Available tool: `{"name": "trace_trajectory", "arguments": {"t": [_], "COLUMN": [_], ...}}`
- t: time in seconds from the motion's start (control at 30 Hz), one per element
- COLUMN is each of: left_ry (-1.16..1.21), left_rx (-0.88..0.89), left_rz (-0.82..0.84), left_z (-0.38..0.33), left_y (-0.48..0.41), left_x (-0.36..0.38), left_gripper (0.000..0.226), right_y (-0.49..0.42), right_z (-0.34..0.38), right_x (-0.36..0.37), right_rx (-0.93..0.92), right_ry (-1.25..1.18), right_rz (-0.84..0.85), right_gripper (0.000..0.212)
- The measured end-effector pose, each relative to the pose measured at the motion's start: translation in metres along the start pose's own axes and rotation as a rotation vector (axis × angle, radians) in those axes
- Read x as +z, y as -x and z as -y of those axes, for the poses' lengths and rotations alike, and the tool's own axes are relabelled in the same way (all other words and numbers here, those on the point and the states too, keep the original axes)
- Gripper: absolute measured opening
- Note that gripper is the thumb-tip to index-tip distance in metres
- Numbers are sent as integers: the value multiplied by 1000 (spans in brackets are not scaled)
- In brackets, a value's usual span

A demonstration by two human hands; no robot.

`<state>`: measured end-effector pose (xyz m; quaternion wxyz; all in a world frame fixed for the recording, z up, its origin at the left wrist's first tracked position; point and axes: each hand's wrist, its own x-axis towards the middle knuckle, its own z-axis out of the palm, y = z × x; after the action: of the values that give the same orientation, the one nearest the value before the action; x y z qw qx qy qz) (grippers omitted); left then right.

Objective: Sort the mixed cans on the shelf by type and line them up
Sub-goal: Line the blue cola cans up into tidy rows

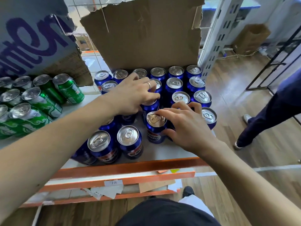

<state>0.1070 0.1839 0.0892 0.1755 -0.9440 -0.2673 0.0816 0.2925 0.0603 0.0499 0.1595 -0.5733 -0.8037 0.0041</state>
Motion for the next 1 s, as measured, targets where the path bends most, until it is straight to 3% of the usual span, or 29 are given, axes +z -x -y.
{"name": "trace_trajectory", "arguments": {"t": [0.2, 0.33, 0.43, 0.57, 0.67, 0.83, 1.0], "left_ry": [15, 46, 137, 321, 299, 494, 594], "left_rx": [121, 99, -31, -369, -537, -658, -548], "left_rz": [-62, -51, -49, -154, -53, -49, -79], "left_z": [-12, -7, -2, 12, 8, 5, -3], "left_y": [-28, -24, -6, 39, 63, 62, 54], "left_x": [-7, 1, 4, 15, 21, 24, 23], "left_gripper": [53, 68, 84, 71, 77, 69, 65], "right_y": [3, -1, -4, -2, 4, 7, 2], "right_z": [3, 11, 15, 20, 22, 17, 14], "right_x": [-3, 3, 8, 11, 11, 5, 5], "right_rx": [7, 45, 81, 117, 121, 147, 167], "right_ry": [6, 9, 28, -3, -48, -46, -3], "right_rz": [7, -60, -144, -160, -115, -84, -34], "right_gripper": [62, 57, 50, 53, 55, 61, 65]}}
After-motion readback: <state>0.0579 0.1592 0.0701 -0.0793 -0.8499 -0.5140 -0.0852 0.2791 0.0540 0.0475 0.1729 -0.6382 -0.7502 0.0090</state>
